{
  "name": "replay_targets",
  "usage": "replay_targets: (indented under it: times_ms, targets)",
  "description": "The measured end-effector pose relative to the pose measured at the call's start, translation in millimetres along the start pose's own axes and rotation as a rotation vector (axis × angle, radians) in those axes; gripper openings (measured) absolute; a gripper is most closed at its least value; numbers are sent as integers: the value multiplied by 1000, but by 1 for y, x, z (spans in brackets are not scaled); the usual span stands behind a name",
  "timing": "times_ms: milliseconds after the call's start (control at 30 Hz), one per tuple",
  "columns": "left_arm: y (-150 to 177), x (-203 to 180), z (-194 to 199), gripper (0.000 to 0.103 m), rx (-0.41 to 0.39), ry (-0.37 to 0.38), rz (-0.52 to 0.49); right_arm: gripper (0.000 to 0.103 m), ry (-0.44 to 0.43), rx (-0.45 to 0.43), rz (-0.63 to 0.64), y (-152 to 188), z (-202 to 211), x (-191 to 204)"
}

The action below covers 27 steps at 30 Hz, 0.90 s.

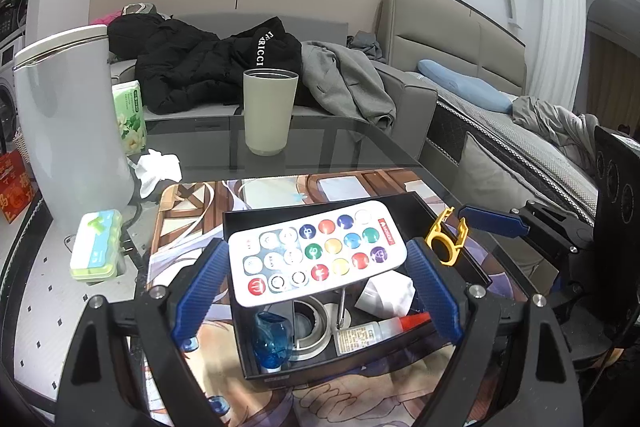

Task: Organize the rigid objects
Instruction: 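Carry the remote and tweezers over the box with both tools, then lower both held items into the box and open both tools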

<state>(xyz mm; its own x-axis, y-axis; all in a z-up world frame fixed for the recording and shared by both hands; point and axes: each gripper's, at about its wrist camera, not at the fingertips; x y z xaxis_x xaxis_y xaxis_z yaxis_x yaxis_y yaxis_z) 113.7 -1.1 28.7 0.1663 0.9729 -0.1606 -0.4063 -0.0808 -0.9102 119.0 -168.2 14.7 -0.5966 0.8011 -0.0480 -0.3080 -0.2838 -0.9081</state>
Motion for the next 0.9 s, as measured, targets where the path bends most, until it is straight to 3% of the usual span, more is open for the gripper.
replay_targets:
  times_ms: [900]
  targets:
    - [3,1,-12,89,27,11,14,81,-27,42,53,0,-23,12]
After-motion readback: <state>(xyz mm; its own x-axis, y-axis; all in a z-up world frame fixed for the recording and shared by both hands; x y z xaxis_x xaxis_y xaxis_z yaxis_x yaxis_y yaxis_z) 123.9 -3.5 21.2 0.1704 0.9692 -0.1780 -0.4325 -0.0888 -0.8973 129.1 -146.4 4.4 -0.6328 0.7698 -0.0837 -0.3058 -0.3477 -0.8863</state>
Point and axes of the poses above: each gripper's, at about its wrist camera, not at the fingertips, and z roughly against the way its jaws point, x to its left, y to its underside, and after that the axes turned 10 degrees about -x, right-handed
